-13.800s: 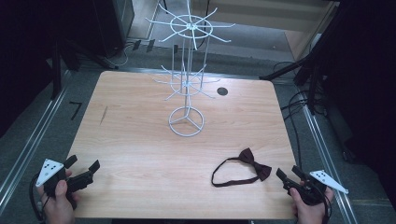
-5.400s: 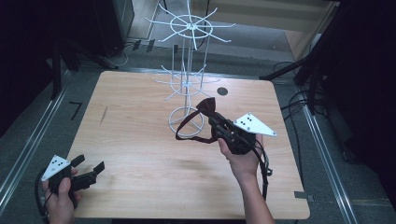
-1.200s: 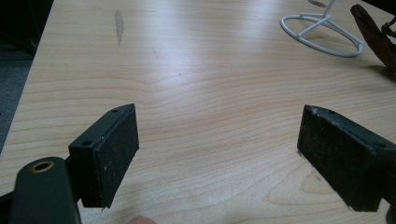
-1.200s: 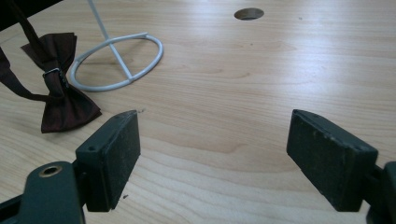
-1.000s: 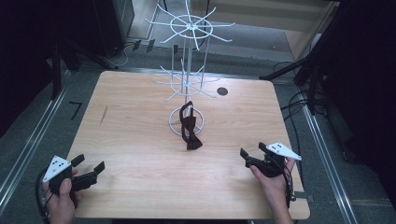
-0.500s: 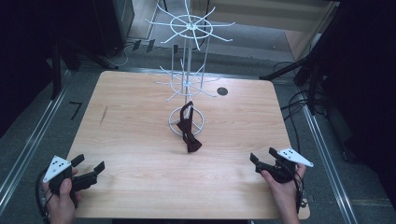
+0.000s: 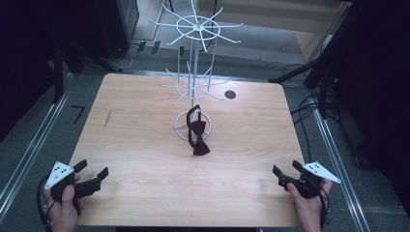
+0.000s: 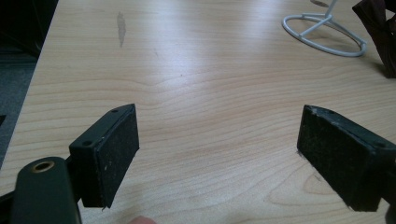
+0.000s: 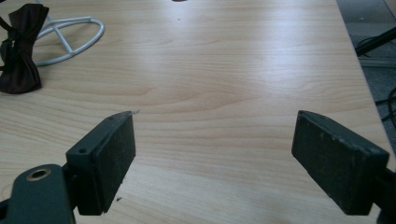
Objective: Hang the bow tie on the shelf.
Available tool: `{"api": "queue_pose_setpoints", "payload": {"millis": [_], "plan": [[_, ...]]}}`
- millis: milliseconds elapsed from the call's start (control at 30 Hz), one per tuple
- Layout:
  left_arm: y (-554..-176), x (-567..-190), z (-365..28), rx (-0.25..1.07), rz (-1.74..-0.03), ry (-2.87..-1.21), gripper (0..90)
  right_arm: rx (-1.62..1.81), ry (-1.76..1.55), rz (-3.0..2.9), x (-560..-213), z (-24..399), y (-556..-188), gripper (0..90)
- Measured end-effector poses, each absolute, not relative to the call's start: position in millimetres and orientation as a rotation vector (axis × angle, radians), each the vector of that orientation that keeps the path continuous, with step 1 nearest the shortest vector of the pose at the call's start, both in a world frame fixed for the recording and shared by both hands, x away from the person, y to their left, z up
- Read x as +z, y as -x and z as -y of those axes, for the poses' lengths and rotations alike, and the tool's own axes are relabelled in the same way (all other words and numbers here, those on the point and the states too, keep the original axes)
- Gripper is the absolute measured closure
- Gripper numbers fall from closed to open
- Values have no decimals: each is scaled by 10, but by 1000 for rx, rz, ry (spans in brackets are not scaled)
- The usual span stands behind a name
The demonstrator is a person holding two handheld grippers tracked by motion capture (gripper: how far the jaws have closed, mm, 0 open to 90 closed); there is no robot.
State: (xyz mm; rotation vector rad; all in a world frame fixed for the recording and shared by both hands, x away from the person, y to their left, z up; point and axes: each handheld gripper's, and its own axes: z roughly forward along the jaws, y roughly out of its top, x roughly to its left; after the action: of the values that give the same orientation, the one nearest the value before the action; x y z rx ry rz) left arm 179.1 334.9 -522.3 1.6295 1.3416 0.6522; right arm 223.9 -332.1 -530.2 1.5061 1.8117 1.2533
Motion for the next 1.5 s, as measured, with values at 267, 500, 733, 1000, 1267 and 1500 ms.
{"api": "queue_pose_setpoints", "payload": {"millis": [267, 500, 733, 1000, 1267, 1500], "plan": [[-1789, -5223, -3351, 655, -1340, -1630, 134, 1229, -1533, -1793, -5357, 3475, -2154, 138], [-1786, -5224, -3349, 653, -1338, -1631, 134, 1212, -1551, -1779, -5403, 3589, -2077, 138], [-1783, -5223, -3347, 658, -1339, -1632, 134, 1211, -1594, -1749, -5458, 3756, -1975, 138], [-1786, -5224, -3347, 656, -1339, -1631, 134, 1230, -1656, -1690, -5486, 3975, -1828, 138], [-1785, -5223, -3343, 660, -1340, -1635, 133, 1254, -1689, -1680, -5562, 4051, -1788, 134], [-1791, -5224, -3337, 660, -1338, -1643, 129, 1274, -1681, -1664, -5585, 4041, -1756, 138]]}}
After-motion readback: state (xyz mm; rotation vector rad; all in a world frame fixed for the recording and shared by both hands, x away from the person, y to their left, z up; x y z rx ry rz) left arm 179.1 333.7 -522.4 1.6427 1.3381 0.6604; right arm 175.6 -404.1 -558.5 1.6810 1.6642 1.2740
